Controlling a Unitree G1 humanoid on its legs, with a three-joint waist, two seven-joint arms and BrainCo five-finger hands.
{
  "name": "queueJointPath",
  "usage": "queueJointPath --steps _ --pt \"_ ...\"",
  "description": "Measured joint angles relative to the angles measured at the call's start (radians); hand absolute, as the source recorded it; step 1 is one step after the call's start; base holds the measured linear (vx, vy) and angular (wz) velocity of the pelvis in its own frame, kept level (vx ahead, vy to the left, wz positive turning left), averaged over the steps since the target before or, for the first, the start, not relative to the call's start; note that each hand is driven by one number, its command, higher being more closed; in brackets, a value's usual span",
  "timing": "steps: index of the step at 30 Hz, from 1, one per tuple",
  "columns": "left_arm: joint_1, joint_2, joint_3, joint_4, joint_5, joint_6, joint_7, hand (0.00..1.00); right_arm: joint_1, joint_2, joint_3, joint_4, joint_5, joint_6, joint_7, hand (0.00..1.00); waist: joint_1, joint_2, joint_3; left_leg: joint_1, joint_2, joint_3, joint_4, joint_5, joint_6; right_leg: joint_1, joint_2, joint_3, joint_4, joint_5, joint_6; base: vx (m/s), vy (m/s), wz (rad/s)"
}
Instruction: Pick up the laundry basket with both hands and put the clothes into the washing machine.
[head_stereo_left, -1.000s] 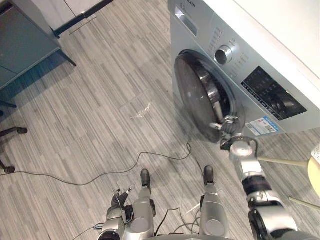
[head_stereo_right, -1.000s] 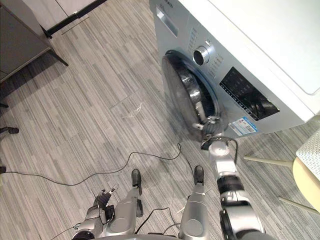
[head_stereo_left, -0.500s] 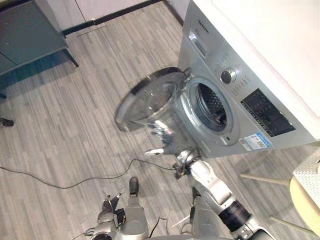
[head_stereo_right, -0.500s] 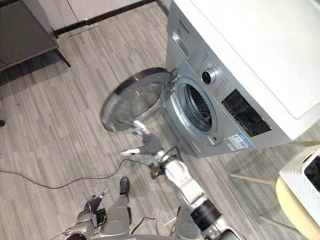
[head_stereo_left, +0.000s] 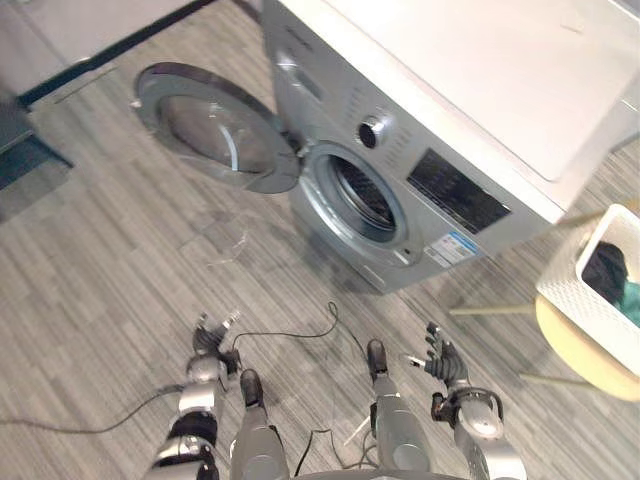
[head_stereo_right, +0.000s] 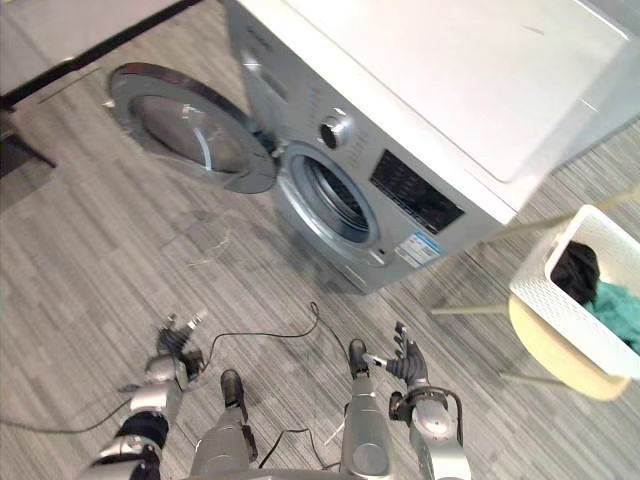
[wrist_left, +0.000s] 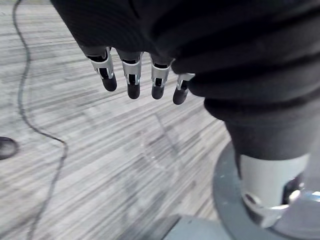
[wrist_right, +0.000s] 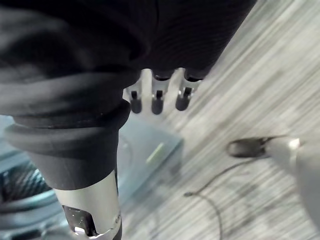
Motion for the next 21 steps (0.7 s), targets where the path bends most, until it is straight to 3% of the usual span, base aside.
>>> queueJointPath --steps 5,9,11,21 --pt "-0.154 0.163 0.013 0.07 -0.149 -0.029 0.0 0.0 0.015 0.002 -0.072 0.066 -0.002 0.018 -0.012 0.0 -0.033 -0.019 -0.006 0.015 0.025 0.071 -0.001 -0.006 -0.008 -0.03 0.039 0.068 -0.011 0.014 -0.005 0.01 -0.034 -0.49" --pt "-0.294 0.281 0.013 0.168 -0.21 -0.043 -0.043 0.0 0.006 0.007 -0.08 0.066 -0.001 0.014 0.009 0.0 -0.062 -0.066 -0.008 0.005 0.037 0.113 0.0 -0.008 -0.011 -0.062 0.061 0.105 -0.024 0.038 -0.012 0.01 -0.012 -0.28" --pt "-0.325 0.3 0.013 0.205 -0.265 -0.042 -0.054 0.0 -0.001 0.018 -0.079 0.066 0.001 0.012 0.013 0.0 -0.078 -0.08 -0.006 0.003 0.039 0.115 0.0 -0.009 -0.012 -0.062 0.062 0.105 -0.029 0.039 -0.012 0.01 0.008 -0.09" --pt "-0.388 0.339 0.014 0.28 -0.493 -0.039 -0.078 0.0 -0.013 0.036 -0.079 0.065 0.011 -0.004 0.012 0.0 -0.073 -0.151 0.019 -0.012 0.052 0.115 0.0 -0.011 -0.016 -0.078 0.075 0.113 -0.029 0.041 -0.014 -0.01 0.006 -0.01"
